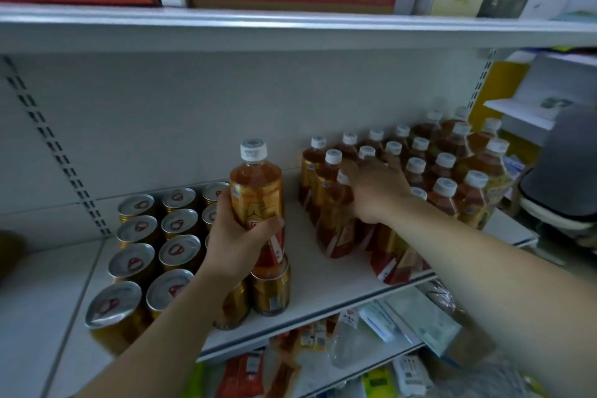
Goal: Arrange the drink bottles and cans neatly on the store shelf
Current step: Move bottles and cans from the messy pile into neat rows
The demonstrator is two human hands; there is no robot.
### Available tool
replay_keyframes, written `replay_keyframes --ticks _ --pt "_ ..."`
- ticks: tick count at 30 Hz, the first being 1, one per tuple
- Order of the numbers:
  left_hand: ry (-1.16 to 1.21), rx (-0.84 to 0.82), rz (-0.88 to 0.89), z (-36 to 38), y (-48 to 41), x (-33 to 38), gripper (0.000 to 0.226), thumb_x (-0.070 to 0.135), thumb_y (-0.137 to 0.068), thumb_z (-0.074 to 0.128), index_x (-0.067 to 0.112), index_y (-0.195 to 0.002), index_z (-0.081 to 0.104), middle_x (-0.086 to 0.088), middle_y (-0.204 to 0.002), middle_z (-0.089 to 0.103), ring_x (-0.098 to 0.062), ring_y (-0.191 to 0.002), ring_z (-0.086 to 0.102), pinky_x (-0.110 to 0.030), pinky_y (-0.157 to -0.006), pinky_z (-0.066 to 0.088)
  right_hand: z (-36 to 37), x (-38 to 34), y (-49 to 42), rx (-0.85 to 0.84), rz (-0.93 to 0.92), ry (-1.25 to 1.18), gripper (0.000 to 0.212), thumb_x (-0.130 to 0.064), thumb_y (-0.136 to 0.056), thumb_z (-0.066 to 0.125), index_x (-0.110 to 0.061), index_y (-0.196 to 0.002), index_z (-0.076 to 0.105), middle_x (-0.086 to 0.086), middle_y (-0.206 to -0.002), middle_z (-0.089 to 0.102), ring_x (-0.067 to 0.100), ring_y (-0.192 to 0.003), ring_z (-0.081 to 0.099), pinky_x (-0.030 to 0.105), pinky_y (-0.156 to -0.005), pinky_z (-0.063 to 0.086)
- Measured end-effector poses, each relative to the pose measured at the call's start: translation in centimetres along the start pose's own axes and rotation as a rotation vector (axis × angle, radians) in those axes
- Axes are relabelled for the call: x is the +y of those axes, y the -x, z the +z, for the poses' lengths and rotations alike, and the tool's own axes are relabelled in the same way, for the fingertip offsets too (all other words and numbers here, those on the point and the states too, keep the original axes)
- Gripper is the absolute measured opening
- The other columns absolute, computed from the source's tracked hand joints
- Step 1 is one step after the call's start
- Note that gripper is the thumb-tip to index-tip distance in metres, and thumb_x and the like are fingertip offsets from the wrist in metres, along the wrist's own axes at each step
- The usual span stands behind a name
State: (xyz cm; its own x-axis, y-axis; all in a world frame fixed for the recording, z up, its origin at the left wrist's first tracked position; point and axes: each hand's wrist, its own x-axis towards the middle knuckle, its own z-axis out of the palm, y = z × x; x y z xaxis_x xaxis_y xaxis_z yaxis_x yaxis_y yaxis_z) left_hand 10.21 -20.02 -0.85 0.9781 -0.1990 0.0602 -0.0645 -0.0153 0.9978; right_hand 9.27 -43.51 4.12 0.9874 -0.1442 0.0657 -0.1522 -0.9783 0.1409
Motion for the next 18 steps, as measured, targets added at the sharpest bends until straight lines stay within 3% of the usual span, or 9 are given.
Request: replay_keyframes --ticks 3,5,9,11,14,16,18 --pt "-0.008 0.005 0.004 0.0 0.0 0.1 0.06 0.038 -0.05 0.082 0.053 -0.098 0.049 0.009 -0.099 0.069 -0.02 -0.097 0.067 -0.053 -0.088 0.052 -0.2 0.2 -0.2 0.015 -0.003 0.068 0.083 -0.054 -0.085 0.061 -0.023 -0.151 0.02 0.003 -0.152 0.033 0.027 -0.148 0.01 0.055 -0.118 -0.001" --pt "-0.011 0.02 0.006 0.3 0.2 0.6 0.061 0.033 -0.052 0.083 0.049 -0.099 0.048 0.008 -0.098 0.068 -0.017 -0.096 0.067 -0.052 -0.088 0.052 0.1 -0.1 0.1 0.011 0.001 0.062 0.086 -0.053 -0.085 0.063 -0.022 -0.151 0.018 0.004 -0.154 0.031 0.028 -0.147 0.013 0.057 -0.117 0.0" --pt "-0.062 0.051 0.088 1.4 1.2 2.5 0.063 0.023 -0.061 0.085 0.039 -0.108 0.046 0.009 -0.1 0.064 -0.009 -0.091 0.064 -0.042 -0.085 0.053 -0.8 1.2 1.1 -0.056 0.026 -0.049 0.11 -0.074 -0.076 0.058 -0.024 -0.154 0.0 0.004 -0.162 0.012 0.028 -0.149 0.005 0.055 -0.118 0.0" --pt "-0.061 0.032 0.145 2.4 2.1 3.4 0.064 0.017 -0.067 0.083 0.034 -0.115 0.044 0.012 -0.1 0.063 0.0 -0.087 0.063 -0.028 -0.078 0.049 -2.0 3.5 1.6 -0.037 0.055 -0.131 0.101 -0.077 -0.076 0.051 -0.029 -0.154 0.01 0.002 -0.161 0.018 0.028 -0.147 0.014 0.052 -0.118 0.012" --pt "-0.051 -0.05 0.158 5.0 3.7 3.1 0.065 0.013 -0.069 0.081 0.029 -0.119 0.042 0.012 -0.101 0.064 0.007 -0.085 0.063 -0.014 -0.07 0.048 -2.5 7.5 2.1 -0.014 0.08 -0.155 0.073 -0.079 -0.078 0.038 -0.033 -0.135 0.045 0.003 -0.14 0.05 0.028 -0.124 0.046 0.044 -0.099 0.04" --pt "-0.048 -0.092 0.138 7.2 4.7 1.6 0.069 0.011 -0.07 0.081 0.028 -0.121 0.037 0.013 -0.103 0.062 0.012 -0.086 0.061 -0.008 -0.07 0.049 -2.1 9.6 2.2 -0.092 0.127 -0.182 0.088 -0.093 -0.069 0.024 -0.038 -0.135 0.045 0.003 -0.14 0.05 0.03 -0.125 0.047 0.047 -0.101 0.039" --pt "-0.052 -0.088 0.1 9.6 5.4 -0.4 0.075 0.012 -0.073 0.08 0.03 -0.126 0.03 0.016 -0.108 0.058 0.013 -0.09 0.058 -0.008 -0.076 0.047 -1.5 11.2 2.0 -0.157 0.153 -0.214 0.114 -0.105 -0.047 0.008 -0.047 -0.141 0.035 -0.001 -0.152 0.038 0.034 -0.137 0.035 0.054 -0.109 0.031"
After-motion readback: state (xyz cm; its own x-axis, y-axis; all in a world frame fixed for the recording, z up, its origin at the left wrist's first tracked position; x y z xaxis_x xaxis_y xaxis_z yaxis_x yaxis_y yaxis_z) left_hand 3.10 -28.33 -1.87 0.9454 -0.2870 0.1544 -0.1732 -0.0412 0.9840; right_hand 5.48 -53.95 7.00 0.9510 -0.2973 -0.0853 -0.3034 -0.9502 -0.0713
